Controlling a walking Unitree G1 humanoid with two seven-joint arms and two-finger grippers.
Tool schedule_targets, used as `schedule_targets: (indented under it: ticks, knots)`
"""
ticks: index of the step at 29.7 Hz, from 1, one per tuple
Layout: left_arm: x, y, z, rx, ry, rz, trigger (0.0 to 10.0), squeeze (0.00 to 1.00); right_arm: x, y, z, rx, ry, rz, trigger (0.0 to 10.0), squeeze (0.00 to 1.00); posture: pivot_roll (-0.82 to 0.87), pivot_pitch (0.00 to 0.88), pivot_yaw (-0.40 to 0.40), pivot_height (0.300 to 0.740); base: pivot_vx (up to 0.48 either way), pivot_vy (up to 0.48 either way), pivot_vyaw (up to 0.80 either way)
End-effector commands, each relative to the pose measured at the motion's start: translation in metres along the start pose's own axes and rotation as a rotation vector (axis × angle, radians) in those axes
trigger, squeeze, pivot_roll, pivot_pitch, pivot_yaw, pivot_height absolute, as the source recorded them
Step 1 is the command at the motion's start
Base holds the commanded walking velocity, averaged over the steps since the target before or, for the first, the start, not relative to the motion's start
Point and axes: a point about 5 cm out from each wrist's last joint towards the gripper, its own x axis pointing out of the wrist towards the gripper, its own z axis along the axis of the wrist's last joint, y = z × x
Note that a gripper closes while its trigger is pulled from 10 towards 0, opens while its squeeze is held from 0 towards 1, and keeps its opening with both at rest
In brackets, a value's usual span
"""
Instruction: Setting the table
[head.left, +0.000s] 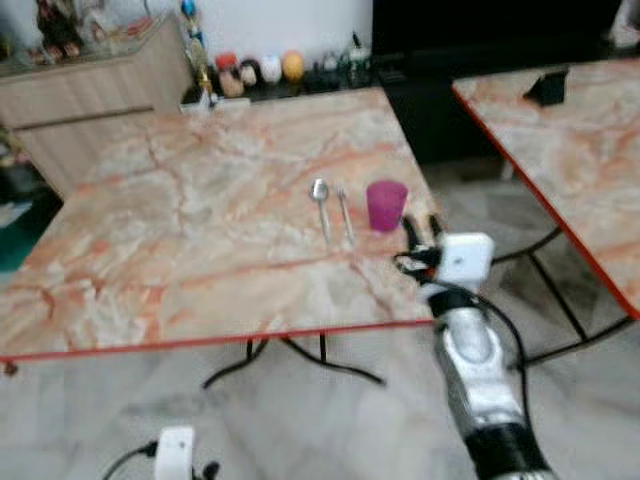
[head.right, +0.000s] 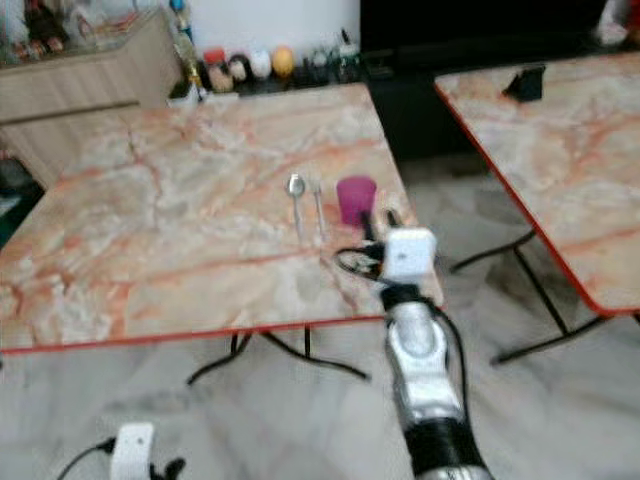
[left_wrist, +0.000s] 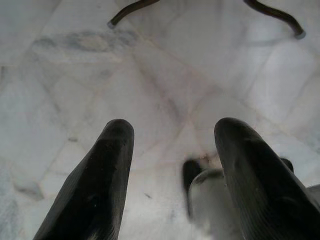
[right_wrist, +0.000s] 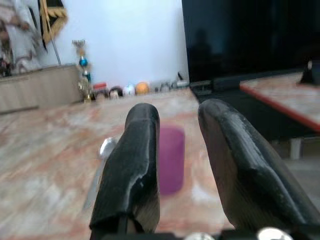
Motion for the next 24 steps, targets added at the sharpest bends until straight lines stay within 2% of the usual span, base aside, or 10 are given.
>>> schedule_targets:
  ticks: [1,17,24]
  knots:
    - [-0.003,0.013,-0.006,0.01,0.029,0.031,10.0,0.0,0.005,0.017,0.007,0.023,-0.021,0.049,10.0,0.0,-0.09,0.0,0.081,0.74,0.3,0.0,0.0]
    - [-0.003,0.013,-0.006,0.009,0.03,0.03,10.0,0.0,0.015,0.026,0.027,0.067,-0.031,0.092,10.0,0.0,-0.09,0.0,0.081,0.74,0.299,0.0,0.0]
    - [-0.003,0.013,-0.006,0.005,0.024,0.038,10.0,0.0,0.018,0.034,0.033,0.066,-0.01,0.158,10.0,0.0,-0.09,0.0,0.08,0.74,0.0,0.0,0.0]
